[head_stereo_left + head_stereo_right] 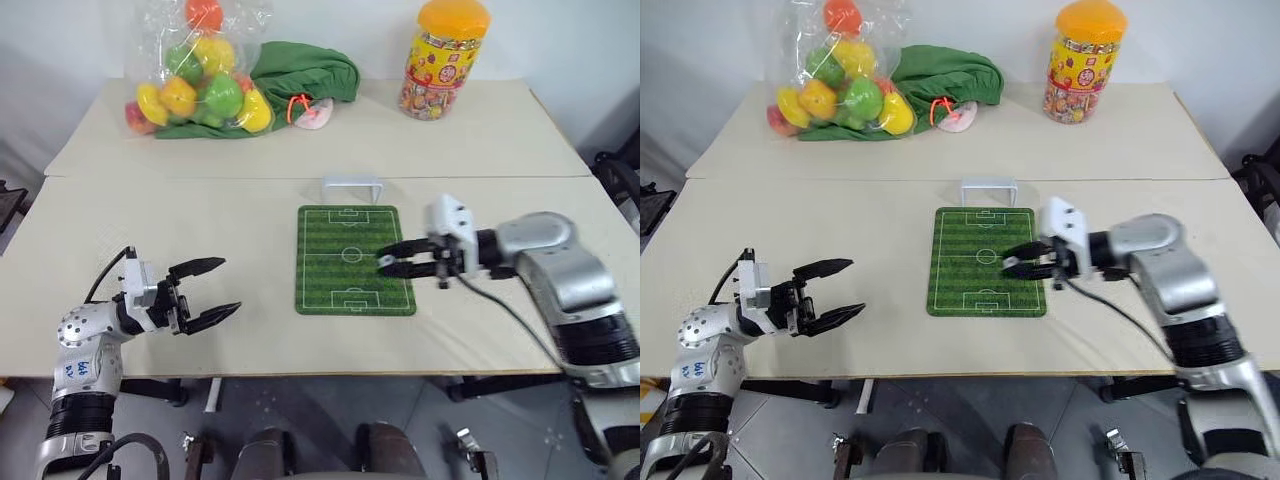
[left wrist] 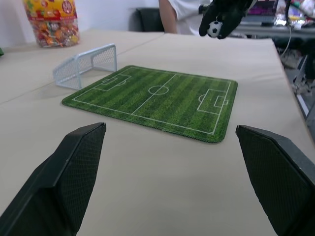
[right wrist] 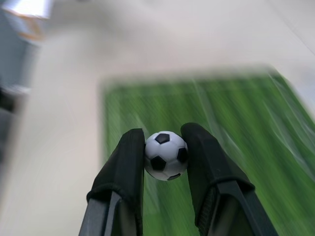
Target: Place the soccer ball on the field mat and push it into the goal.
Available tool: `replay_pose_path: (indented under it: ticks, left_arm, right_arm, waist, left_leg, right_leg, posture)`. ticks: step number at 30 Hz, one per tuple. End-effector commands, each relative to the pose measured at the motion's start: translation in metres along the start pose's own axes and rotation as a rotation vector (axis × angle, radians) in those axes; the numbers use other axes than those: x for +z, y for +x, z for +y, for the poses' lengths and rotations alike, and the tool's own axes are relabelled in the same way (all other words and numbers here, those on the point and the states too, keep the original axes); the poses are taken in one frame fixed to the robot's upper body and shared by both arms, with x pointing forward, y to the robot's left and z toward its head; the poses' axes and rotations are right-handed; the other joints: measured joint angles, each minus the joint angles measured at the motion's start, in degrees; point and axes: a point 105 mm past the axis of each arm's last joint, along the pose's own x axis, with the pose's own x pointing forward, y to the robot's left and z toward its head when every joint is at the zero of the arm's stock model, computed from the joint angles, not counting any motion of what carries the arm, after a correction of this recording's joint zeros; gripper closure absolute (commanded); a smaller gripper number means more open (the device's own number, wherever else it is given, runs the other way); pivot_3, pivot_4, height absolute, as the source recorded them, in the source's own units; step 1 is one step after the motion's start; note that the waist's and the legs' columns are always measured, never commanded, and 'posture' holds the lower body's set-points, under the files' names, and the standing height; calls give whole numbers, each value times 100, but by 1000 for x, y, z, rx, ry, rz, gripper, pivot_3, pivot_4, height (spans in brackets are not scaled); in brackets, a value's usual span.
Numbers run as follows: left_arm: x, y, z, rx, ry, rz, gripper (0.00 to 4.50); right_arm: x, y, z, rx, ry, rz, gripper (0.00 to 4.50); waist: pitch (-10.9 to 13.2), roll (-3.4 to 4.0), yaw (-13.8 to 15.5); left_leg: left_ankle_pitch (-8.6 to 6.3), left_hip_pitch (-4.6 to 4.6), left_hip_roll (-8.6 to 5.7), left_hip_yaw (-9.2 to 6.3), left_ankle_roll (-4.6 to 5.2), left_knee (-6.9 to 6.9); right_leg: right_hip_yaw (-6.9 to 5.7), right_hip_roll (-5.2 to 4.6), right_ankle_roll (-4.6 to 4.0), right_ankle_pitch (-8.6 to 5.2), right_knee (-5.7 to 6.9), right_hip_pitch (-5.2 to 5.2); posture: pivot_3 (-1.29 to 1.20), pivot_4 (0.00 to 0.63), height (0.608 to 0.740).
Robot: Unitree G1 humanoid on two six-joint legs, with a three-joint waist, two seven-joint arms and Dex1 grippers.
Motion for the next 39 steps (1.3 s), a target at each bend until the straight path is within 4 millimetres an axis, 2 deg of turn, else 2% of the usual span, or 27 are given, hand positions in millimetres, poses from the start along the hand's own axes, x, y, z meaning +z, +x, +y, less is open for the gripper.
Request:
replay_pose_path:
  ticks: [1,8,13,21,23,26,27,34,39]
  left_arm:
    - [7,-5,1,10,35,-30,0]
    - [7,-10,-3,32,43,-25,0]
    - [11,-13,-4,54,54,-26,0]
    - [10,-16,-7,73,51,-24,0]
    - [10,-15,-7,74,51,-24,0]
    - [11,-13,-5,80,55,-28,0]
    - [11,-13,-4,81,56,-28,0]
    - [12,-12,-2,82,59,-29,0]
    - [13,-11,-1,79,60,-31,0]
  right_arm:
    - [-4,21,4,39,-23,45,3638]
    - [-24,43,-5,68,-28,89,3638]
    - [-34,40,-14,59,-14,102,3638]
    - [-42,37,-14,77,0,115,3638]
    - [-44,38,-14,85,5,118,2868]
    - [-47,38,-13,82,8,125,1996]
    - [-47,38,-13,81,6,126,1996]
    - [-34,30,-12,88,-42,115,1996]
    - [-6,24,-16,56,-117,76,1996]
  waist:
    - [4,-7,44]
    - [7,-12,-10]
    - [9,-14,-46]
    - [9,-14,-47]
    - [9,-14,-46]
    - [9,-14,-46]
    - [9,-14,-46]
    - [9,-14,-43]
    - [9,-14,-39]
  left_leg:
    - [-1,-5,-9,-2,2,2]
    - [-4,-6,-19,1,7,5]
    - [-3,-6,-17,0,6,5]
    - [-3,-5,-14,0,5,4]
    - [-3,-4,-14,0,5,4]
    - [-3,-4,-14,0,5,4]
    - [-3,-4,-14,1,5,4]
    - [-3,-4,-14,0,5,4]
    - [-3,-4,-14,0,5,4]
  right_leg:
    - [-1,-6,0,0,0,-1]
    - [-7,-4,4,2,-3,-2]
    - [-10,-3,4,2,-3,-2]
    - [-10,-2,4,2,-2,-2]
    - [-10,-2,4,2,-2,-2]
    - [-10,-3,4,2,-2,-1]
    - [-9,-3,4,2,-2,-1]
    - [-9,-3,4,2,-2,-1]
    - [-9,-3,4,2,-2,-1]
  posture:
    - [0,150,740]
    - [0,150,740]
    - [0,150,740]
    - [0,150,740]
    - [0,150,740]
    - [0,150,740]
    - [0,150,740]
    - [0,150,740]
    - [0,150,740]
